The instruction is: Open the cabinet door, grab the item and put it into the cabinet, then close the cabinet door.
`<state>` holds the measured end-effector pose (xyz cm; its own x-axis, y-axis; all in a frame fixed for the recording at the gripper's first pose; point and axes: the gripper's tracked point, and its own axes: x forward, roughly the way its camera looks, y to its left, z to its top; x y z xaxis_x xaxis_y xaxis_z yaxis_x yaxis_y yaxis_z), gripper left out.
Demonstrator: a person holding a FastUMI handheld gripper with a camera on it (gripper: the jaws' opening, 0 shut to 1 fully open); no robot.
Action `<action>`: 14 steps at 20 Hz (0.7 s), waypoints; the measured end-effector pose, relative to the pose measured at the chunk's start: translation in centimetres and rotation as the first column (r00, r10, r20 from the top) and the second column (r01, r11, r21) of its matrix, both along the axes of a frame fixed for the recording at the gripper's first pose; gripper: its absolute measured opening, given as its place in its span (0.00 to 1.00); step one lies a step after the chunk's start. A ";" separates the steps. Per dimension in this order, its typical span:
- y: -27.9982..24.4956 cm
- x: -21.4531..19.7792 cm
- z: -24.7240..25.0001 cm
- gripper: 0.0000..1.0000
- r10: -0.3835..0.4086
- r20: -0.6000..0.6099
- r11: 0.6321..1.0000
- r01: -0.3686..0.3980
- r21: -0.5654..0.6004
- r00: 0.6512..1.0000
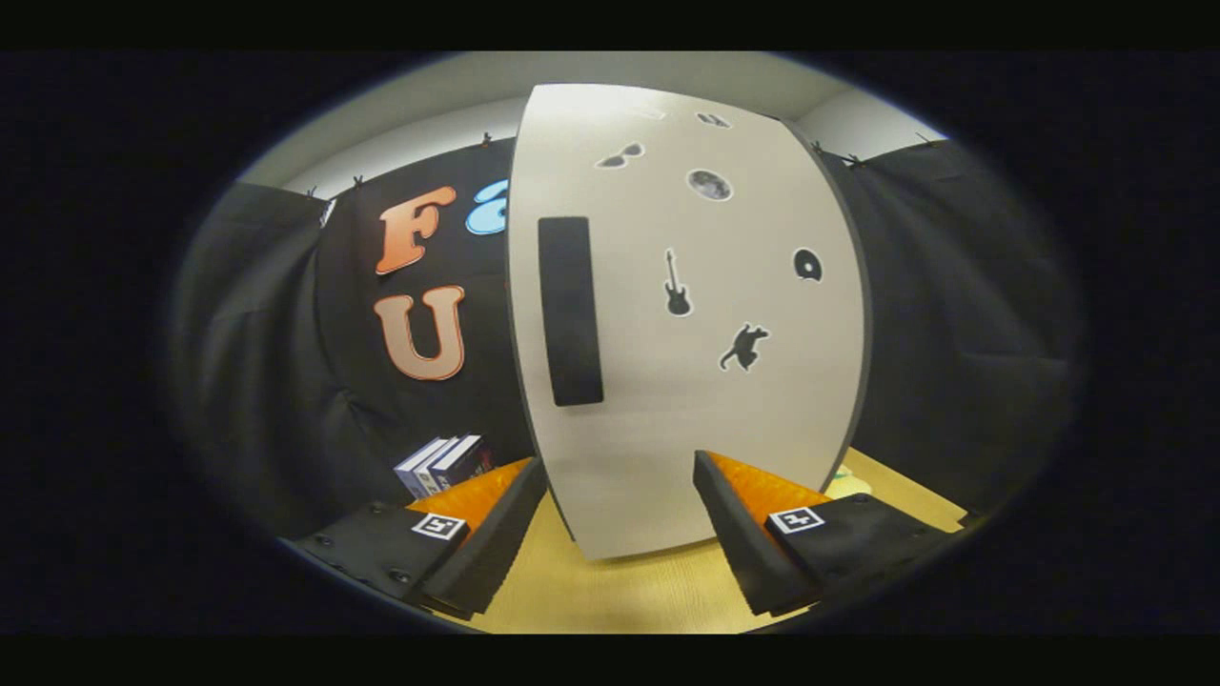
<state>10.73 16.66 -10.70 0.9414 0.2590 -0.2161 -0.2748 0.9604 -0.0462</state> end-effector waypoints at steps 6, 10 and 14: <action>-6.5 -6.5 6.6 1.00 -0.069 0.071 0.998 0.069 -0.001 0.995; -10.2 -9.6 8.9 1.00 -0.110 0.100 0.994 0.112 -0.008 0.989; -12.9 -11.3 9.8 1.00 -0.150 0.107 0.989 0.149 0.012 0.983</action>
